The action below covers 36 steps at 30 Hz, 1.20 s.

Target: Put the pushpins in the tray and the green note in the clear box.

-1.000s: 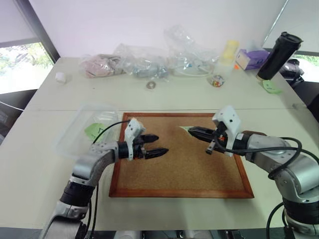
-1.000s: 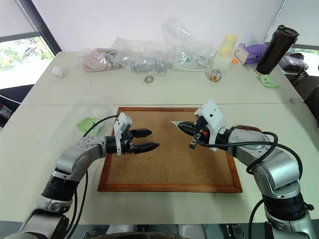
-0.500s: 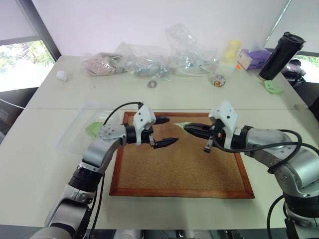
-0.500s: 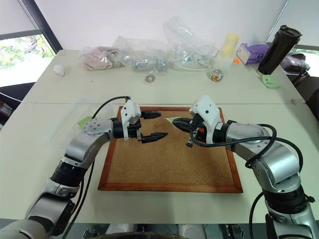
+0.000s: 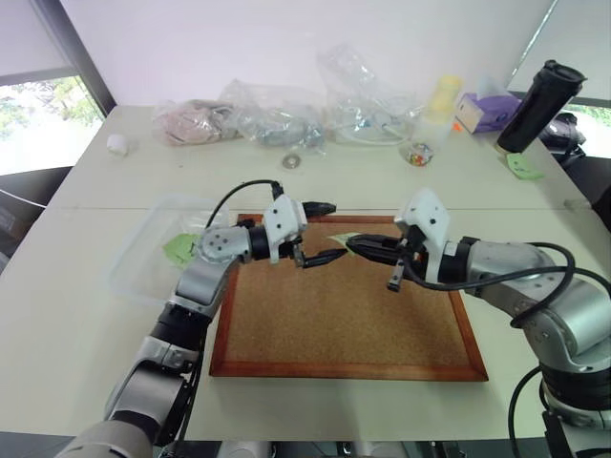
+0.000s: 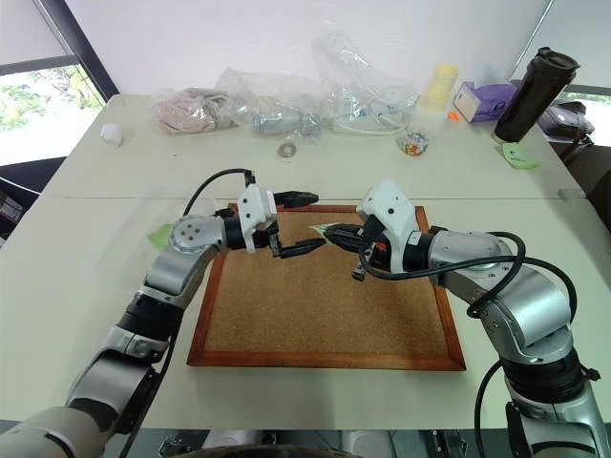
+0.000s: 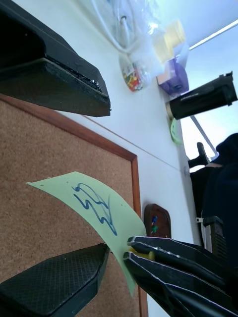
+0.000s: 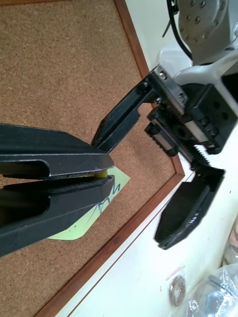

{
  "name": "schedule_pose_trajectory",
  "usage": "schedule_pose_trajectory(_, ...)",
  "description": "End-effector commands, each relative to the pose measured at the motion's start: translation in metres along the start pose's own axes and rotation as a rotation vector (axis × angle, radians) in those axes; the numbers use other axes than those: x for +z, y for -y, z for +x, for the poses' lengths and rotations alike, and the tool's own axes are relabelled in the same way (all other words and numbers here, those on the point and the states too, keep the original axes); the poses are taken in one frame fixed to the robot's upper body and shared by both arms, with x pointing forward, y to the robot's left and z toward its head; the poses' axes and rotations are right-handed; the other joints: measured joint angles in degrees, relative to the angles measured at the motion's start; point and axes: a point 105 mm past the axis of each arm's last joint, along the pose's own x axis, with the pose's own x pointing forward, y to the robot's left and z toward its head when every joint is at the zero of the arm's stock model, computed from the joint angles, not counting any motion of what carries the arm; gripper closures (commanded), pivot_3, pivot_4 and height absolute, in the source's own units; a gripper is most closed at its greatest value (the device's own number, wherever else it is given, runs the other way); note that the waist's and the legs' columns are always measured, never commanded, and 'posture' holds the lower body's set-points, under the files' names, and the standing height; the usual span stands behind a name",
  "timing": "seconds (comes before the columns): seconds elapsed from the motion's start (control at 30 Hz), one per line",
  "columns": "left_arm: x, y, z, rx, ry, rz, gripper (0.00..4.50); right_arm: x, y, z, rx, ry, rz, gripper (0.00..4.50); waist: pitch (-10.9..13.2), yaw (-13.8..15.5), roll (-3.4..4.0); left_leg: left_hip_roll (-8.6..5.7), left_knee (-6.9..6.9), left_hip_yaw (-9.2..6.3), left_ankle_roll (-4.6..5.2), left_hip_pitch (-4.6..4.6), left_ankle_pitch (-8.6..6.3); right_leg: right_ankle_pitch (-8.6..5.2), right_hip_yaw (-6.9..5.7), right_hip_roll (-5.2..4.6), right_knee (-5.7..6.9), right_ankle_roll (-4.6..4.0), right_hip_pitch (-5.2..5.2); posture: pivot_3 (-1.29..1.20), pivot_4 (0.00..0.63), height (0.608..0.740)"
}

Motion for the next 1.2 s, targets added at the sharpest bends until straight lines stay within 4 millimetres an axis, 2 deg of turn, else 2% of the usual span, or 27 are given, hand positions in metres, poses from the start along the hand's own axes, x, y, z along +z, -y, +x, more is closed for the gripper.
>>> schedule_pose_trajectory(0.03, 0.012, 0.002, 0.009, -0.034, 0.030, 0.059, 1.81, 0.013, -0.004, -0.003, 0.006, 0.031, -0.047, 4.50, 0.00, 0.02, 0.00, 0.00, 0.00, 0.00, 0.00, 0.00, 0.00, 0.00, 0.00, 0.01, 0.00, 0.00, 0.00, 0.00, 0.150, 0.740)
schedule_pose_trajectory(0.23, 0.007, 0.006, 0.013, -0.058, 0.011, 0.094, 4.41, 0.013, -0.005, -0.002, 0.006, 0.032, -0.041, 4.50, 0.00, -0.01, 0.00, 0.00, 0.02, 0.00, 0.01, 0.01, 0.00, 0.00, 0.00, 0.04, 0.01, 0.00, 0.01, 0.00, 0.150, 0.740)
schedule_pose_trajectory(0.43, 0.004, 0.011, 0.008, -0.110, -0.017, 0.118, 4.41, 0.014, -0.002, -0.003, -0.007, 0.034, -0.040, 4.50, 0.00, -0.02, 0.00, 0.00, 0.02, 0.00, 0.01, 0.01, 0.00, 0.00, 0.00, 0.06, 0.04, 0.00, 0.00, 0.00, 0.150, 0.740)
schedule_pose_trajectory(0.77, -0.010, 0.021, -0.008, -0.199, -0.095, 0.248, 4.41, 0.027, 0.015, -0.011, -0.053, 0.048, -0.076, 4.50, 0.00, -0.02, 0.00, 0.00, 0.02, 0.00, 0.01, 0.01, 0.00, 0.00, -0.01, 0.06, 0.04, 0.00, 0.00, 0.00, 0.150, 0.740)
schedule_pose_trajectory(0.97, -0.014, 0.021, -0.012, -0.194, -0.106, 0.266, 4.41, 0.031, 0.022, -0.017, -0.082, 0.054, -0.082, 4.50, 0.00, 0.03, 0.00, 0.01, 0.03, 0.00, 0.01, 0.01, 0.00, 0.00, -0.01, 0.06, 0.05, 0.00, 0.00, 0.00, 0.150, 0.740)
schedule_pose_trajectory(1.13, -0.015, 0.017, -0.019, -0.149, -0.112, 0.236, 4.41, 0.015, 0.048, -0.042, -0.225, 0.016, -0.030, 4.50, 0.00, 0.13, -0.01, 0.00, 0.03, 0.00, 0.02, 0.00, -0.01, 0.00, -0.01, 0.05, 0.04, 0.01, 0.02, 0.00, 0.150, 0.740)
schedule_pose_trajectory(1.2, -0.014, 0.015, -0.024, -0.124, -0.112, 0.202, 4.41, -0.003, 0.067, -0.065, -0.349, -0.030, 0.004, 4.50, 0.00, 0.24, -0.01, 0.00, 0.03, 0.01, 0.04, 0.00, -0.02, 0.00, -0.01, 0.04, 0.04, 0.01, 0.02, 0.00, 0.150, 0.740)
